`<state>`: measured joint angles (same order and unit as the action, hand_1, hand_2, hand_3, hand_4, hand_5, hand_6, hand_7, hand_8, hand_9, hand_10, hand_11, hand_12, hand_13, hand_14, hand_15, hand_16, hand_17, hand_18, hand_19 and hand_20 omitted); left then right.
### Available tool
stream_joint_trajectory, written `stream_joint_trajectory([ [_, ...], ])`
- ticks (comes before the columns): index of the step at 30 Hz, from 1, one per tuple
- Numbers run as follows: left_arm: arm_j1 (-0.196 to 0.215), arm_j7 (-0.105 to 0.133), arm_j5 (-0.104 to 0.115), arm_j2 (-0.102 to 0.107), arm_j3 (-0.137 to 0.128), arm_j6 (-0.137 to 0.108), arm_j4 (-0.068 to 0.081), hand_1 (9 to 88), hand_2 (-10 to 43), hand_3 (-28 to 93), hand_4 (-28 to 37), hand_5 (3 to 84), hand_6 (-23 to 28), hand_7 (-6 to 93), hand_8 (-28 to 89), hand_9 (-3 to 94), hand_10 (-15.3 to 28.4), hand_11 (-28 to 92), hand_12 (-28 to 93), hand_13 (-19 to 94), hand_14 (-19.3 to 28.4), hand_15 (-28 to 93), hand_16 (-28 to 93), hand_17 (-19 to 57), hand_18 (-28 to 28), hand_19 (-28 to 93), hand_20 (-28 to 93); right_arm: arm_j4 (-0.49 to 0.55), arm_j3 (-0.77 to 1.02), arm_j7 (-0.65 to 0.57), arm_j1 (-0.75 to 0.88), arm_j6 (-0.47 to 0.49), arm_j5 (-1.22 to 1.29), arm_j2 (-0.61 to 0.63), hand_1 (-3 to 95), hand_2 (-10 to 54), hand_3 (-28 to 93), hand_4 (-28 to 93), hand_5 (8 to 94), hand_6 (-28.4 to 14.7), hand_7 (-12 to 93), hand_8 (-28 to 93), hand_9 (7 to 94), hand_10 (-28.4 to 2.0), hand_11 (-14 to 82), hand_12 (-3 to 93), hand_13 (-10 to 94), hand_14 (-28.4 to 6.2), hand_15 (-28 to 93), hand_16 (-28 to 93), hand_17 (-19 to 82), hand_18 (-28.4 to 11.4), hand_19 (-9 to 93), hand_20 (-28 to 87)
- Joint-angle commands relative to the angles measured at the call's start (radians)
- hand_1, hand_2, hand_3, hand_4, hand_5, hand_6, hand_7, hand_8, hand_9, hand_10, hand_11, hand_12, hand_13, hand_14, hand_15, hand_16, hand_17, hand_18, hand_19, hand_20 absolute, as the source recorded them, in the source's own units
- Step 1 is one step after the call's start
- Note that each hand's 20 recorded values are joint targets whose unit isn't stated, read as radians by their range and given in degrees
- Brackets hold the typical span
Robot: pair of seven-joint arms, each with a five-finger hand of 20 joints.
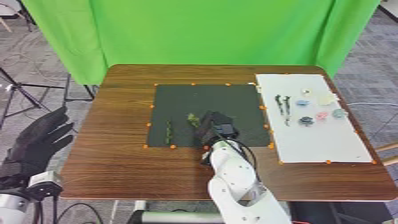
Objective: Arrange flowers
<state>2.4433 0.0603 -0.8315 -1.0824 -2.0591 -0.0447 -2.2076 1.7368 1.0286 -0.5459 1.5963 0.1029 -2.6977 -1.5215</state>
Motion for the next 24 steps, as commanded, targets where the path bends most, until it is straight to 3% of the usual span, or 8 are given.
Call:
stream_joint_trajectory([
  [1, 0.005, -0.002, -0.001, -0.001, -0.001, 0.006, 0.001, 23.3, -3.0, 71, -28.2, 24.5, 1.6, 24.8, -13, 19.4, 9.4, 16, 18, 16, 11.0, 21, 7, -10.1, 17.9, 37, 11, -0.031, 0.008, -0.011, 0.022, 0.017, -0.029, 0.013, 35.3, -9.5, 82, -24, 68.1, 1.2, 59, 20, 73.8, -11.0, 65.8, 55.0, 69, -11.6, 87, 39, 23, -22.6, 78, 47],
  [18, 0.007, -0.005, -0.002, -0.005, -0.003, 0.006, -0.001, 23.2, -3.1, 71, -28.2, 24.4, 1.6, 24.7, -13, 19.4, 9.4, 16, 18, 16, 11.0, 20, 7, -10.1, 17.9, 37, 11, -0.021, 0.012, -0.001, 0.039, 0.015, -0.060, 0.022, 30.3, -9.5, 85, -23, 55.0, -2.8, 58, 13, 60.1, -13.8, 68.8, 57.5, 59, -13.7, 88, 38, 19, -23.3, 76, 49],
  [20, 0.007, -0.004, -0.003, -0.005, -0.003, 0.008, 0.000, 23.2, -3.0, 71, -28.2, 24.5, 1.6, 24.6, -13, 19.4, 9.4, 16, 18, 16, 11.0, 20, 7, -10.1, 17.9, 37, 11, -0.022, 0.013, 0.001, 0.037, 0.008, -0.068, 0.024, 29.1, -9.5, 86, -23, 53.4, -3.6, 57, 9, 57.2, -14.5, 69.7, 56.0, 58, -14.2, 88, 38, 19, -23.3, 76, 49],
  [23, 0.006, -0.004, -0.002, -0.006, -0.003, 0.007, 0.001, 23.2, -3.0, 71, -28.2, 24.4, 1.6, 24.6, -13, 19.3, 9.3, 16, 18, 16, 11.0, 20, 7, -10.1, 17.9, 37, 11, -0.019, 0.012, -0.012, 0.035, -0.003, -0.081, 0.028, 26.3, -9.5, 89, -21, 50.6, -5.5, 58, -17, 52.0, -15.6, 70.3, 55.6, 55, -15.0, 89, 36, 18, -23.7, 76, 50],
  [24, 0.007, -0.002, -0.002, -0.006, -0.003, 0.008, 0.001, 23.2, -3.1, 71, -28.2, 24.4, 1.5, 24.6, -13, 19.3, 9.3, 16, 18, 16, 11.0, 21, 7, -10.1, 17.9, 37, 11, -0.014, 0.014, -0.011, 0.036, 0.001, -0.085, 0.030, 26.0, -9.5, 89, -21, 49.1, -5.9, 57, -19, 50.0, -16.6, 70.3, 55.7, 54, -15.4, 90, 36, 18, -23.7, 76, 50],
])
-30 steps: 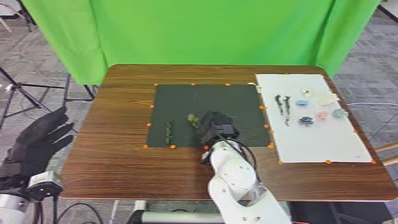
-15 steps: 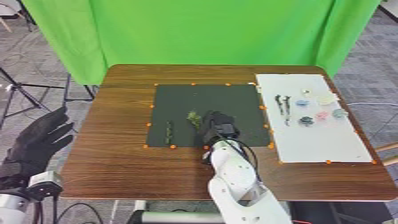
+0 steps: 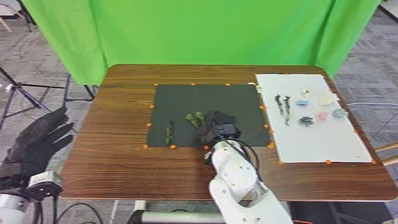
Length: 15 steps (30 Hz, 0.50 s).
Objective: Arrange flowers
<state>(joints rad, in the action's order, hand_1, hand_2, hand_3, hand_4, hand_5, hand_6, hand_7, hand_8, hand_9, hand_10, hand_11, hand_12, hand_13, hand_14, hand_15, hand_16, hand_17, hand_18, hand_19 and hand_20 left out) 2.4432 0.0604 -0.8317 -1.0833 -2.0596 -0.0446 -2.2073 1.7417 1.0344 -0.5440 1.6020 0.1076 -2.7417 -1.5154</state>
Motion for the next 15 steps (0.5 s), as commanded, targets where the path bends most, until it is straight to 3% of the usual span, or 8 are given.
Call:
stream_joint_trajectory([
  [1, 0.008, -0.003, -0.003, -0.007, -0.004, 0.008, 0.000, 23.3, -3.0, 71, -28.2, 24.4, 1.6, 24.6, -13, 19.4, 9.3, 16, 18, 16, 11.0, 21, 7, -10.1, 17.9, 37, 11, -0.013, 0.009, -0.018, 0.030, -0.008, -0.030, 0.027, 25.8, -9.5, 89, -21, 46.4, -6.5, 56, -20, 46.6, -17.8, 70.5, 56.0, 52, -16.0, 90, 36, 17, -23.7, 76, 51],
  [5, 0.009, -0.003, -0.003, -0.009, -0.007, 0.008, -0.001, 23.2, -3.0, 71, -28.2, 24.4, 1.6, 24.5, -13, 19.3, 9.3, 16, 19, 16, 10.9, 20, 7, -10.1, 17.8, 37, 11, 0.011, 0.015, -0.017, 0.030, -0.004, -0.022, 0.033, 24.8, -9.5, 90, -20, 39.1, -9.3, 53, -21, 38.3, -20.7, 70.2, 55.5, 48, -17.2, 92, 34, 16, -23.9, 76, 51],
  [9, 0.010, 0.001, -0.003, -0.012, -0.005, 0.007, -0.003, 23.2, -3.0, 71, -28.2, 24.4, 1.6, 24.6, -13, 19.3, 9.3, 16, 19, 16, 10.9, 20, 7, -10.2, 17.8, 37, 11, 0.044, 0.033, -0.020, 0.024, -0.040, 0.008, 0.061, 23.6, -9.5, 89, -22, 35.5, -12.1, 39, -15, 32.5, -22.6, 66.9, 52.7, 44, -17.8, 92, 32, 15, -24.1, 76, 52],
  [12, 0.012, 0.005, -0.004, -0.017, -0.006, 0.005, -0.004, 23.2, -3.0, 71, -28.2, 24.4, 1.5, 24.6, -13, 19.3, 9.2, 16, 19, 16, 10.9, 20, 7, -10.2, 17.8, 37, 11, 0.062, 0.054, -0.038, -0.008, -0.115, 0.049, 0.128, 23.3, -9.5, 87, -24, 34.3, -13.7, 30, -11, 29.1, -22.8, 59.4, 45.0, 40, -17.9, 88, 28, 14, -24.2, 75, 52],
  [15, 0.024, 0.011, -0.004, -0.025, -0.014, 0.001, -0.010, 23.1, -3.0, 71, -28.1, 24.3, 1.5, 24.7, -13, 19.2, 9.2, 16, 19, 16, 10.9, 20, 7, -10.1, 17.8, 37, 11, 0.074, 0.097, -0.058, -0.048, -0.154, 0.091, 0.209, 22.8, -9.5, 86, -27, 33.1, -14.1, 25, -9, 28.9, -21.2, 45.6, 33.7, 37, -17.6, 82, 23, 12, -23.9, 74, 53],
])
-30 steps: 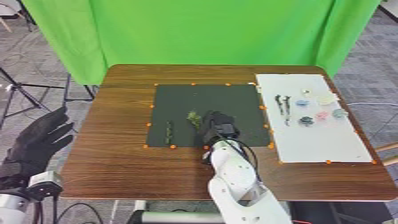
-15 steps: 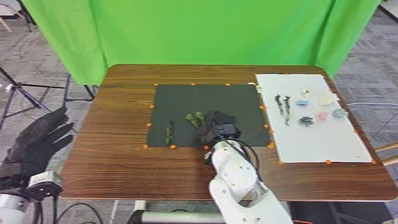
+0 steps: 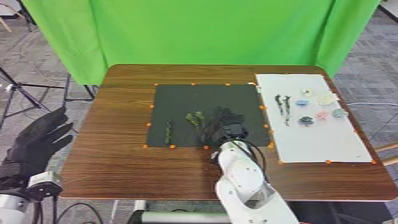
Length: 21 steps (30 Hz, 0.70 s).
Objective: Arrange flowers
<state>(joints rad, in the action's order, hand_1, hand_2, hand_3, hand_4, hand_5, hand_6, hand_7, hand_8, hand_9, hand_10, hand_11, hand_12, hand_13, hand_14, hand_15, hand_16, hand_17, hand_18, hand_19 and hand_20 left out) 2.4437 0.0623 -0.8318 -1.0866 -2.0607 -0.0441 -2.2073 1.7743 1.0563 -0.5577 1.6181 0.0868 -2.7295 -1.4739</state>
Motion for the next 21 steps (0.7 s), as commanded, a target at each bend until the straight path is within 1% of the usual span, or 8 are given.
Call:
stream_joint_trajectory([
  [1, 0.026, 0.011, -0.004, -0.023, -0.014, -0.003, -0.011, 23.1, -3.0, 71, -28.1, 24.3, 1.6, 24.6, -12, 19.2, 9.1, 16, 19, 16, 10.9, 20, 7, -10.1, 17.8, 37, 11, 0.041, 0.091, -0.060, -0.079, -0.139, 0.091, 0.196, 22.4, -9.5, 86, -27, 33.0, -14.1, 24, -9, 29.5, -20.7, 41.9, 31.7, 36, -17.4, 81, 22, 12, -23.8, 73, 53],
  [5, 0.037, 0.019, -0.003, -0.028, -0.021, -0.006, -0.014, 23.1, -3.0, 71, -27.8, 24.4, 1.7, 24.1, -12, 19.2, 9.1, 16, 19, 16, 10.9, 20, 7, -10.1, 17.8, 37, 11, 0.003, 0.153, -0.108, -0.133, -0.127, 0.115, 0.282, 20.4, -9.5, 82, -28, 34.1, -13.3, 23, -9, 34.7, -19.5, 37.1, 29.1, 38, -16.7, 79, 19, 12, -23.5, 73, 52],
  [8, 0.043, 0.022, -0.003, -0.031, -0.024, -0.008, -0.016, 23.3, -3.1, 71, -27.8, 24.5, 1.7, 24.0, -12, 19.2, 9.1, 16, 19, 16, 10.9, 20, 7, -10.2, 17.9, 37, 11, -0.042, 0.180, -0.107, -0.167, -0.113, 0.116, 0.322, 22.1, -9.5, 76, -28, 36.7, -12.0, 26, -10, 40.1, -18.6, 43.6, 31.0, 44, -15.4, 79, 21, 13, -23.5, 73, 52],
  [12, 0.037, 0.018, -0.003, -0.028, -0.024, -0.006, -0.015, 23.4, -3.1, 71, -27.7, 24.5, 1.8, 23.9, -12, 19.2, 9.1, 16, 19, 16, 11.0, 20, 7, -10.2, 17.9, 38, 11, -0.109, 0.168, -0.102, -0.208, -0.132, 0.088, 0.365, 33.9, -9.5, 58, -28, 50.5, -5.4, 35, -14, 54.2, -15.4, 47.6, 31.5, 53, -12.5, 76, 26, 18, -23.0, 75, 50],
  [14, 0.036, 0.020, -0.002, -0.027, -0.023, -0.005, -0.014, 23.5, -3.1, 71, -27.7, 24.6, 1.8, 23.8, -12, 19.1, 9.1, 16, 19, 16, 11.0, 20, 7, -10.2, 17.9, 38, 11, -0.127, 0.157, -0.108, -0.221, -0.116, 0.088, 0.383, 42.7, -9.5, 43, -28, 54.3, -3.5, 37, -15, 58.4, -13.9, 49.2, 32.6, 55, -12.3, 76, 27, 19, -22.8, 76, 50],
  [15, 0.038, 0.020, -0.003, -0.027, -0.024, -0.004, -0.015, 23.8, -2.8, 71, -27.6, 24.6, 1.8, 23.8, -12, 19.1, 9.1, 16, 19, 16, 11.0, 20, 7, -10.2, 17.9, 38, 11, -0.138, 0.149, -0.109, -0.227, -0.108, 0.078, 0.392, 44.4, -9.5, 40, -28, 55.9, -2.8, 39, -15, 59.3, -13.6, 50.5, 33.4, 56, -12.2, 77, 27, 20, -22.7, 76, 50],
  [18, 0.041, 0.025, -0.002, -0.026, -0.025, -0.006, -0.016, 23.9, -2.8, 71, -27.3, 24.6, 1.8, 23.9, -12, 19.1, 9.2, 16, 19, 16, 11.0, 20, 7, -10.2, 17.9, 38, 11, -0.147, 0.139, -0.125, -0.236, -0.047, 0.080, 0.419, 44.2, -9.5, 41, -28, 57.2, -2.4, 40, -16, 59.6, -13.6, 51.3, 34.7, 57, -12.1, 77, 28, 20, -22.7, 76, 49],
  [21, 0.044, 0.024, -0.003, -0.029, -0.029, -0.005, -0.016, 23.7, -2.8, 71, -27.3, 24.6, 1.8, 23.9, -12, 19.1, 9.1, 16, 19, 16, 11.0, 20, 7, -10.2, 17.9, 38, 11, -0.114, 0.155, -0.128, -0.225, 0.074, 0.114, 0.436, 33.1, -9.5, 62, -28, 58.6, -1.9, 41, -16, 59.1, -14.1, 52.8, 36.5, 57, -12.2, 77, 29, 20, -22.7, 76, 50],
])
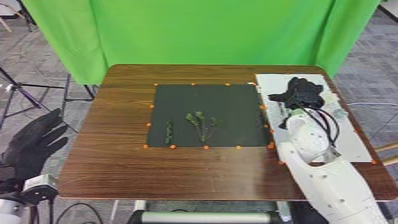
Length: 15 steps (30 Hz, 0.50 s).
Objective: Arrange flowers
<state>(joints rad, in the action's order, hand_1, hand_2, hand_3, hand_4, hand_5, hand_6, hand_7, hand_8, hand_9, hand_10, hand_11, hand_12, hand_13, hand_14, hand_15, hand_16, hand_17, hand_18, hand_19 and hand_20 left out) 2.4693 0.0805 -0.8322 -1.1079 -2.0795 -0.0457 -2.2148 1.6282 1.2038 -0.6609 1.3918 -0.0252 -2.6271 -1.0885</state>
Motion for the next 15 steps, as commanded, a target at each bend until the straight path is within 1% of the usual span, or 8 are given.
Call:
stream_joint_trajectory([
  [1, 0.020, 0.007, -0.002, -0.008, -0.011, -0.002, -0.009, 23.7, -2.9, 71, -27.4, 24.6, 1.8, 23.9, -12, 19.1, 9.1, 16, 19, 16, 11.0, 20, 7, -10.2, 17.9, 38, 11, 0.044, 0.015, -0.021, 0.008, 0.222, 0.016, 0.056, 32.2, -9.5, 64, -28, 59.1, -1.7, 41, -16, 59.1, -14.1, 53.0, 36.7, 57, -12.2, 77, 29, 19, -22.8, 76, 50],
  [3, 0.022, 0.007, -0.002, -0.009, -0.013, -0.002, -0.010, 23.5, -2.9, 71, -27.4, 24.6, 1.8, 23.9, -12, 19.1, 9.1, 16, 19, 16, 11.0, 20, 7, -10.3, 17.9, 38, 11, 0.067, 0.025, -0.016, 0.025, 0.258, 0.031, 0.064, 31.3, -9.5, 65, -28, 59.7, -1.5, 42, -16, 59.1, -14.2, 53.1, 37.0, 56, -12.3, 77, 29, 19, -22.7, 76, 50],
  [6, 0.021, 0.006, 0.000, -0.007, -0.016, -0.002, -0.009, 23.5, -3.0, 71, -27.6, 24.6, 1.8, 23.9, -12, 19.1, 9.1, 16, 19, 16, 11.1, 21, 7, -10.2, 17.9, 38, 11, 0.087, 0.033, -0.009, 0.045, 0.299, 0.046, 0.075, 33.1, -9.5, 62, -28, 60.8, -1.6, 41, -16, 59.0, -14.4, 53.3, 37.3, 56, -12.6, 77, 29, 19, -22.8, 76, 50],
  [11, 0.012, 0.004, -0.002, -0.001, -0.015, 0.004, -0.004, 23.4, -3.0, 71, -27.6, 24.8, 1.9, 23.7, -12, 19.1, 9.1, 16, 19, 16, 11.1, 21, 7, -10.3, 17.9, 38, 10, 0.080, 0.032, -0.013, 0.059, 0.320, 0.045, 0.087, 32.1, -9.5, 63, -28, 61.0, -1.7, 41, -16, 58.9, -14.5, 53.3, 37.8, 56, -12.9, 77, 30, 19, -22.9, 75, 50],
  [15, 0.011, 0.004, 0.000, 0.001, -0.012, 0.004, -0.003, 23.5, -3.0, 71, -27.6, 24.7, 1.9, 23.7, -12, 19.1, 9.3, 16, 19, 16, 11.1, 21, 7, -10.3, 18.0, 38, 10, 0.071, 0.017, -0.006, 0.066, 0.331, 0.045, 0.091, 31.5, -9.5, 63, -28, 60.7, -1.9, 41, -16, 58.4, -14.8, 53.2, 37.9, 55, -13.1, 77, 30, 18, -23.0, 75, 50],
])
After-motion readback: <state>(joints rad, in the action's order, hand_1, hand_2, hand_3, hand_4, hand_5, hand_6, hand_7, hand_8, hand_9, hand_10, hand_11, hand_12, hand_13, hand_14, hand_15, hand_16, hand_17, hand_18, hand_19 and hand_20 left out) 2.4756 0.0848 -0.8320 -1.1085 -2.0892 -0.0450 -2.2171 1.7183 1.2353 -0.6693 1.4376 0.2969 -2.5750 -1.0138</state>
